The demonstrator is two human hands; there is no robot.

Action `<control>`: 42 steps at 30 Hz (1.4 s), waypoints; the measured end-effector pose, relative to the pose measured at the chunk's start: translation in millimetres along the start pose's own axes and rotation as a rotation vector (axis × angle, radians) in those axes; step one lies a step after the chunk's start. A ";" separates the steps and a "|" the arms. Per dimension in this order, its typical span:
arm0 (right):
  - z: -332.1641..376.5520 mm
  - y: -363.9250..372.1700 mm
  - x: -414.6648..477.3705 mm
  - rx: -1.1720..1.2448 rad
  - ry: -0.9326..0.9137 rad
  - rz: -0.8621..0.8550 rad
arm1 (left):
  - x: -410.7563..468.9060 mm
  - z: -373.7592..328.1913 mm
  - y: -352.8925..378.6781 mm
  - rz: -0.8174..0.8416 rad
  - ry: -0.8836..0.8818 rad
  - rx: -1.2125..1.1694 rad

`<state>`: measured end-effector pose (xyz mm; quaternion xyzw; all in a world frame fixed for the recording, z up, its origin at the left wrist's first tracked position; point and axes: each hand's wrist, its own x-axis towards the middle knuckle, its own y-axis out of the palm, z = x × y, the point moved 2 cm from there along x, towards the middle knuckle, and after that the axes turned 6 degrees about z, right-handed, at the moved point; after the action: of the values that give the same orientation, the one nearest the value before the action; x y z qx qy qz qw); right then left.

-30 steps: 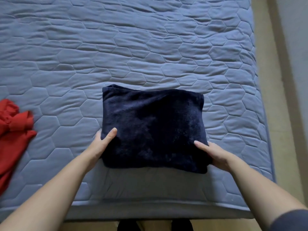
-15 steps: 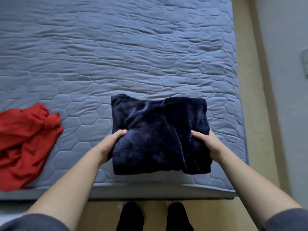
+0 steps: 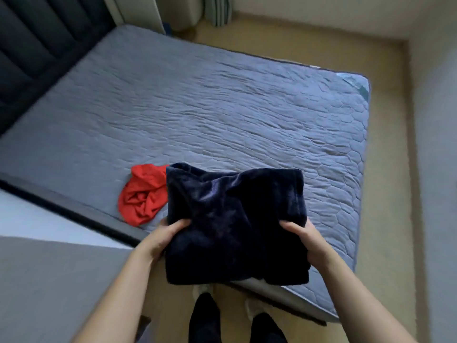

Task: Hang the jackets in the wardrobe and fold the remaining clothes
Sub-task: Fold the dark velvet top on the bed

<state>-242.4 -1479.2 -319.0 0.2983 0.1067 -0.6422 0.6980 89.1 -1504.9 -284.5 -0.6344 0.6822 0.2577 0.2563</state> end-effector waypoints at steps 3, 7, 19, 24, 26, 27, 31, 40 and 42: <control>28.3 14.5 -17.7 -0.049 -0.015 0.125 | -57.1 1.8 3.6 -0.284 0.059 -0.110; 68.5 31.5 -34.4 -0.061 -0.055 0.194 | -132.3 16.6 2.2 -0.446 0.151 -0.289; 58.9 215.0 -123.7 -0.325 -0.018 0.820 | -375.4 157.8 -16.3 -0.995 0.374 -0.659; 0.3 297.3 -209.6 -0.432 0.048 1.096 | -495.7 251.6 11.0 -1.258 0.409 -0.809; -26.1 320.0 -249.8 -0.466 0.077 1.210 | -540.0 285.7 29.9 -1.354 0.444 -0.850; -43.4 329.6 -274.6 -0.483 0.094 1.266 | -565.9 306.0 43.2 -1.411 0.455 -0.870; -124.2 354.3 -383.3 -0.538 0.187 1.477 | -675.7 389.9 107.8 -1.640 0.430 -0.953; -269.9 373.4 -634.4 -0.660 0.417 2.020 | -858.6 520.1 261.3 -2.124 0.425 -1.095; -291.8 380.7 -677.8 -0.673 0.426 2.104 | -887.3 535.1 279.0 -2.215 0.414 -1.073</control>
<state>88.2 -754.2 -85.3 0.1401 0.0869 0.3916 0.9052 -120.8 -474.6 -70.4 -0.9205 -0.3823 0.0442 -0.0676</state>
